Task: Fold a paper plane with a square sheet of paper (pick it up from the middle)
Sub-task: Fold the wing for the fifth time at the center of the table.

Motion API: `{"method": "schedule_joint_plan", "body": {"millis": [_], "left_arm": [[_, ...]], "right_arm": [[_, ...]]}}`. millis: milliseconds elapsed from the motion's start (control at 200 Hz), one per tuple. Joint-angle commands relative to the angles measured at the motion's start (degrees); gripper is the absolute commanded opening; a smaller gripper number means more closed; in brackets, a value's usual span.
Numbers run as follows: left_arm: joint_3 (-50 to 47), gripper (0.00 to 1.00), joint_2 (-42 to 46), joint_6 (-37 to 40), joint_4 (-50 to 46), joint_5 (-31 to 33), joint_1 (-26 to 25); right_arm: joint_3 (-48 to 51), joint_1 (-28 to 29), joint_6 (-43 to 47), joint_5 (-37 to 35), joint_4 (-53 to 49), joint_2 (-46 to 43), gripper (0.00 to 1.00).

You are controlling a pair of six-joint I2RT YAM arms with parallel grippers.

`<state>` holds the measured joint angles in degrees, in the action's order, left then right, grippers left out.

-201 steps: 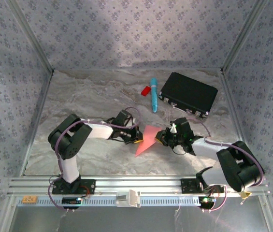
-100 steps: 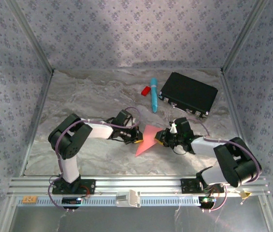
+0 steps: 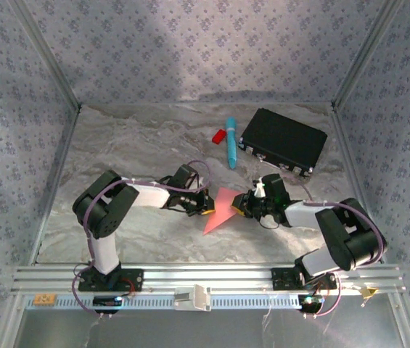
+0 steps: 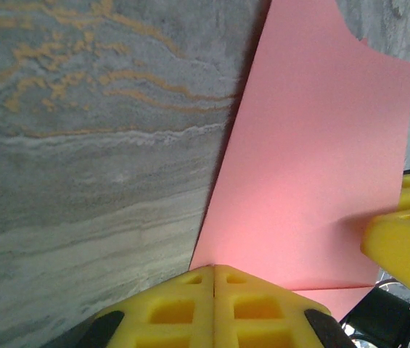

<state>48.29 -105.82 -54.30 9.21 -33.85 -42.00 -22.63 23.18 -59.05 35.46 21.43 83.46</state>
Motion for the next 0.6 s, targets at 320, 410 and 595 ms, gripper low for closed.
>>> {"method": "schedule_joint_plan", "body": {"millis": [320,410,595], "left_arm": [[0.5,0.29,3.3,4.0,-4.2,5.7,-0.5],[0.7,0.35,6.9,8.0,-7.3,10.3,-2.0],[2.7,0.39,14.3,20.3,-17.1,24.5,-8.9]], "right_arm": [[-0.4,-0.6,-3.4,-1.0,0.0,0.4,0.03],[0.5,0.1,-7.1,-3.5,1.3,-0.9,0.02],[0.4,1.3,-10.8,-5.6,1.1,-2.6,0.02]]}}
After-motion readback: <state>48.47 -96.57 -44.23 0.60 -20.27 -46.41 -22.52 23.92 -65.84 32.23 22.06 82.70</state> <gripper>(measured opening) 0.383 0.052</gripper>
